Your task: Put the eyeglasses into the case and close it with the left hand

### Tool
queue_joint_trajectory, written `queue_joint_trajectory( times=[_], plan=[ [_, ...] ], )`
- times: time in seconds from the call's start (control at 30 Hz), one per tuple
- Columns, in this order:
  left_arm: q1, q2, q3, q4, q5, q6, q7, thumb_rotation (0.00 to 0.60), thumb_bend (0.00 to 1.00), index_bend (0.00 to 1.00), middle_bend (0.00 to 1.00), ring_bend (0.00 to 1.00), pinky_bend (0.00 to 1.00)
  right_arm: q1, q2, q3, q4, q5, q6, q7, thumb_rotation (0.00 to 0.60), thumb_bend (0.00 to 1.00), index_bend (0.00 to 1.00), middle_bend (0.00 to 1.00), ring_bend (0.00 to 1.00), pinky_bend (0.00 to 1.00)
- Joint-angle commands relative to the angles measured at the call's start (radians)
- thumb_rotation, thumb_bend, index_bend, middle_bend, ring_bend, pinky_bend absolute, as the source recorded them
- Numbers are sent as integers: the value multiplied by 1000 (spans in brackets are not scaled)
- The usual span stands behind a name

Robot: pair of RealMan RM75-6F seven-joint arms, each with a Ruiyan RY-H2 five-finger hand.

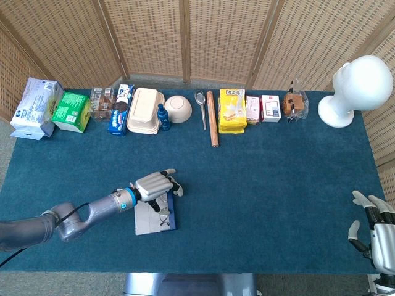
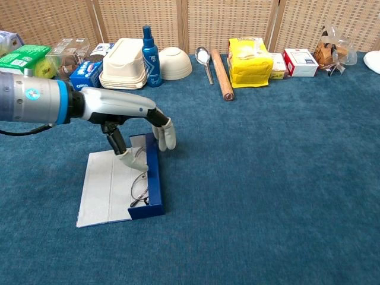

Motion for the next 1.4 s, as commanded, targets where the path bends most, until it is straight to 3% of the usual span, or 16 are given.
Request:
queue_joint_trajectory(
  times=[0.03,0.47,0.87,1.1,1.4],
  plan=[
    [22,27,15,-26,-13,13,10,469,201,297,355,256,0,3,1,0,-3,-3,-3,-4,504,697,163,310,175,201],
    [122,155,74,-147,-14,103,16,462,201,296,350,256,0,26,0,3,-19,-7,-34,-22,504,694,160,311,175,201],
    [187,216,108,-211,1,162,32,463,200,296,316,219,0,38,-3,2,-19,-13,-45,-23,502,696,158,310,175,201],
    [219,185,60,-158,-12,237,6,462,201,295,296,182,0,44,-9,3,-15,-8,-54,-19,502,695,158,310,181,201],
    [159,82,25,-31,-30,122,-32,466,200,295,296,176,0,32,-14,0,-8,14,-49,-18,502,695,158,311,181,201]
  ],
)
